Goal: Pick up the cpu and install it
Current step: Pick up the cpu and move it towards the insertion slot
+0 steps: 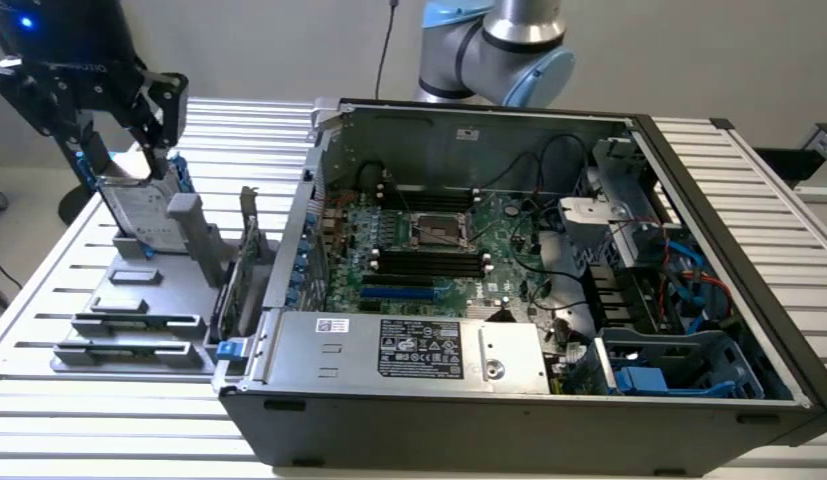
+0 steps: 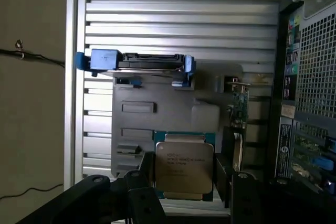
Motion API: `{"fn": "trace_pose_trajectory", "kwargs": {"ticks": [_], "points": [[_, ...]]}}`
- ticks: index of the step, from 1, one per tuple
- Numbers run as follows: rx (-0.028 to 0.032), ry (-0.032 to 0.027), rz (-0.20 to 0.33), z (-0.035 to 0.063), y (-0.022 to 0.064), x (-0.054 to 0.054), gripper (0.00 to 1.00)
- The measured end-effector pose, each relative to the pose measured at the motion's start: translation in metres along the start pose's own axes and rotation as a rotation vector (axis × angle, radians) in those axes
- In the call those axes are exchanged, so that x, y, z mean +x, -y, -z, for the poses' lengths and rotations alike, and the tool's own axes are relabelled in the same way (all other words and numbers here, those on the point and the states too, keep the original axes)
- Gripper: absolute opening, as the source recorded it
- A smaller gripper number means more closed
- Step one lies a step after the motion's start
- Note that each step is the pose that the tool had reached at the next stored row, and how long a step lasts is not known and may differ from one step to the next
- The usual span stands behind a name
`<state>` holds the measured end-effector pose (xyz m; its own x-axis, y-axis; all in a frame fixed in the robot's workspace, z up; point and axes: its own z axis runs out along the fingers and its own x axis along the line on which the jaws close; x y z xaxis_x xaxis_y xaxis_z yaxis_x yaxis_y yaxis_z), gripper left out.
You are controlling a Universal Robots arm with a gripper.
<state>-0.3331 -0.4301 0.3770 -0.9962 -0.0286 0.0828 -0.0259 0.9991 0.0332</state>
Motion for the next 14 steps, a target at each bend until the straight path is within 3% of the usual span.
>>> {"fn": "trace_pose_trajectory", "kwargs": {"ticks": [3, 14], "points": [[-0.0008, -0.0032, 0.0, 0.0046, 0.0002, -0.014, 0.55], [-0.01, -0.0056, 0.001, 0.0146, 0.0014, -0.063, 0.55]]}}
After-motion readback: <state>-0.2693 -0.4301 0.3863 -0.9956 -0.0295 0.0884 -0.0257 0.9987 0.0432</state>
